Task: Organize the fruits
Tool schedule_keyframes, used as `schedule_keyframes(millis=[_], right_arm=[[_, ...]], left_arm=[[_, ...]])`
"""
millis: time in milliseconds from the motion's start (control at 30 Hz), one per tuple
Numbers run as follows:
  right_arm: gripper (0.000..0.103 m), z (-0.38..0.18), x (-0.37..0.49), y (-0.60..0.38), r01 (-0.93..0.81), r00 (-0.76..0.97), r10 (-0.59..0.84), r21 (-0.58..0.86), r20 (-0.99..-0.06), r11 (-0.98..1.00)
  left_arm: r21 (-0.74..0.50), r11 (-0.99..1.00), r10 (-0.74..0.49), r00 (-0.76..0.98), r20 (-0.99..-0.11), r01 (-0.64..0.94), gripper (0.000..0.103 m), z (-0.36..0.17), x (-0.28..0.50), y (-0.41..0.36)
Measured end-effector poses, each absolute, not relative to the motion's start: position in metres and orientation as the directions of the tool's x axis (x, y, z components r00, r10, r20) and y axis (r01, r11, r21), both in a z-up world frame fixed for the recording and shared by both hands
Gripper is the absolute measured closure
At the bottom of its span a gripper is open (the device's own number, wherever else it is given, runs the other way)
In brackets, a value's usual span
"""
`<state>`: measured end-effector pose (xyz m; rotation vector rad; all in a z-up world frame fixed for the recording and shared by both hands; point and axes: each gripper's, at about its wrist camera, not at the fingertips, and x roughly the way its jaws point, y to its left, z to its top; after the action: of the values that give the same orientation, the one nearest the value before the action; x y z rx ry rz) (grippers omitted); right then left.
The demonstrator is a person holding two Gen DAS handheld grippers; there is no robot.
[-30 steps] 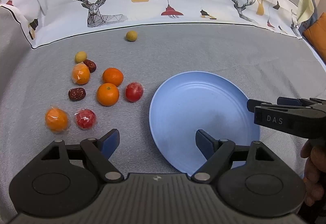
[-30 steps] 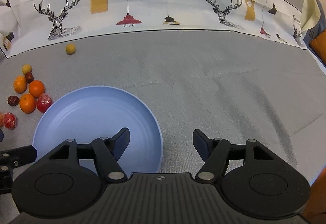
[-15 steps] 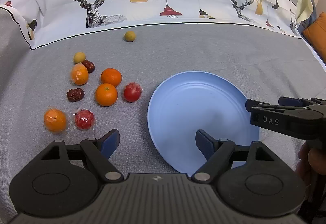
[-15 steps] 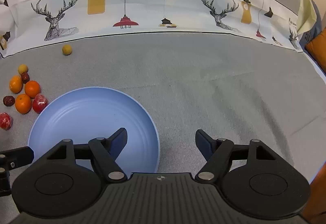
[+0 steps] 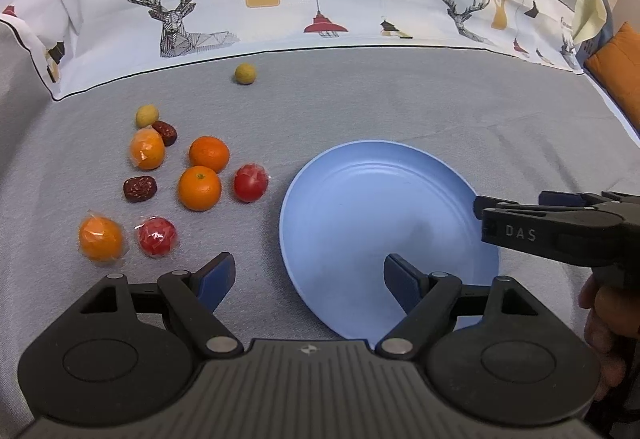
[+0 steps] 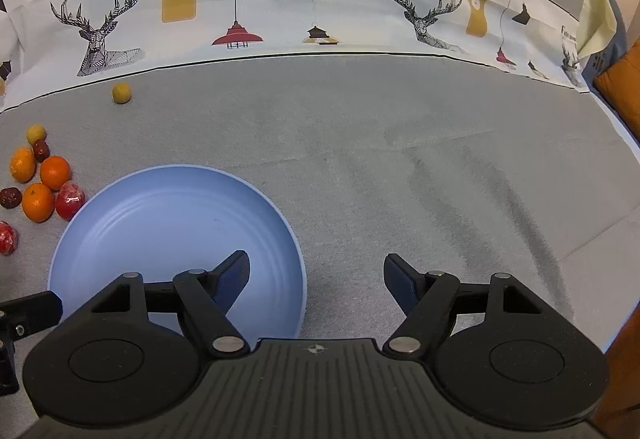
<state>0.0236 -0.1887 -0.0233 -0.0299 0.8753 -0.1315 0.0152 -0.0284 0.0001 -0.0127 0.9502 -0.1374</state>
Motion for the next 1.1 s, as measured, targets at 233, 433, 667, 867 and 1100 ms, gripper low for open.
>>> schedule_keyframes(millis=[233,433,667,867,1100], right_arm=[[0.031,-0.015,0.021,-0.188,0.092,0.676,-0.104,-0.056,-0.730,0.994],[0.050,-0.008,0.019,-0.189,0.088,0.707,-0.078,-0.021,-0.703,0.996],[0.071,0.006,0.017,-0.189,0.087,0.755,-0.023,0.065,-0.656,0.994],[0.070,0.019,0.013,-0.177,0.045,0.782,0.074,0.174,-0.619,0.984],[0.070,0.023,0.013,-0.144,-0.082,0.767,0.214,0.239,-0.605,0.968]], left_arm=[[-0.083,0.985,-0.155,0.581,-0.799,0.148,0.028,0.002,0.013,-0.031],[-0.073,0.982,-0.164,0.607,-0.778,0.172,0.067,0.007,0.011,-0.031],[-0.122,0.982,-0.183,0.602,-0.777,0.141,0.086,0.017,0.008,-0.006],[-0.156,0.986,-0.161,0.612,-0.774,0.062,0.086,0.043,0.022,0.049],[-0.252,0.948,-0.092,0.589,-0.803,-0.195,0.086,0.024,0.038,0.127]])
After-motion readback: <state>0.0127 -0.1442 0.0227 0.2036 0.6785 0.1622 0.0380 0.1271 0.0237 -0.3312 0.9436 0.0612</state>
